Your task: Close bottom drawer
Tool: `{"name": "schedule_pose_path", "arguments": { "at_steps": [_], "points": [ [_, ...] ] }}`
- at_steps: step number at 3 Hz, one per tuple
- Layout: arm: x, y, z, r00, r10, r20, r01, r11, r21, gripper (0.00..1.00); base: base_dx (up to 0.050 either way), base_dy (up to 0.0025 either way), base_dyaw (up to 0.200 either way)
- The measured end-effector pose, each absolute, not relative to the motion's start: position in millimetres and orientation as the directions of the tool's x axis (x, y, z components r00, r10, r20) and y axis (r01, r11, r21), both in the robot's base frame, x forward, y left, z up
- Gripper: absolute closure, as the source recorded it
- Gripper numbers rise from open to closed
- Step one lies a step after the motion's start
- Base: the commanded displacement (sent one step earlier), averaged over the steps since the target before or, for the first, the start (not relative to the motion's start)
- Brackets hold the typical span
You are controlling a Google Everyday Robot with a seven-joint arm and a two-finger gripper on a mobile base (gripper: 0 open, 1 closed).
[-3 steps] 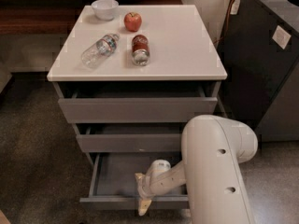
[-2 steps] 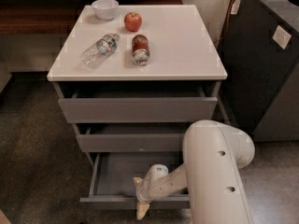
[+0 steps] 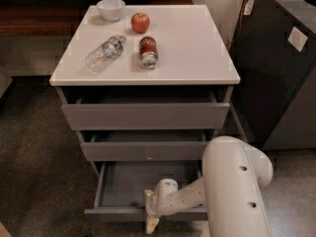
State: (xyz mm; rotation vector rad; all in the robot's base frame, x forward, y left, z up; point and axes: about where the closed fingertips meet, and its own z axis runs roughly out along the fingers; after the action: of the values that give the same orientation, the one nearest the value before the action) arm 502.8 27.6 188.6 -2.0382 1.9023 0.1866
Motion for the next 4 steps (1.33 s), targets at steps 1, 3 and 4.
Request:
{"name": "schedule_pose_path", "arguments": {
  "at_steps": [1,3,4],
  "points": [
    [504,22,184,0.071,-0.946,-0.317,-0.986,-0.019,-0.166,0.0,0.0,0.0,0.0],
    [518,7,182,0.039,-0.952,-0.303,-0.982,0.019,-0.186,0.47,0.0,0.0,0.0],
    [529,-1,182,0.033,-0.957,-0.288,-0.979,0.027,-0.201,0.79,0.0,0.0,0.0]
  ]
}}
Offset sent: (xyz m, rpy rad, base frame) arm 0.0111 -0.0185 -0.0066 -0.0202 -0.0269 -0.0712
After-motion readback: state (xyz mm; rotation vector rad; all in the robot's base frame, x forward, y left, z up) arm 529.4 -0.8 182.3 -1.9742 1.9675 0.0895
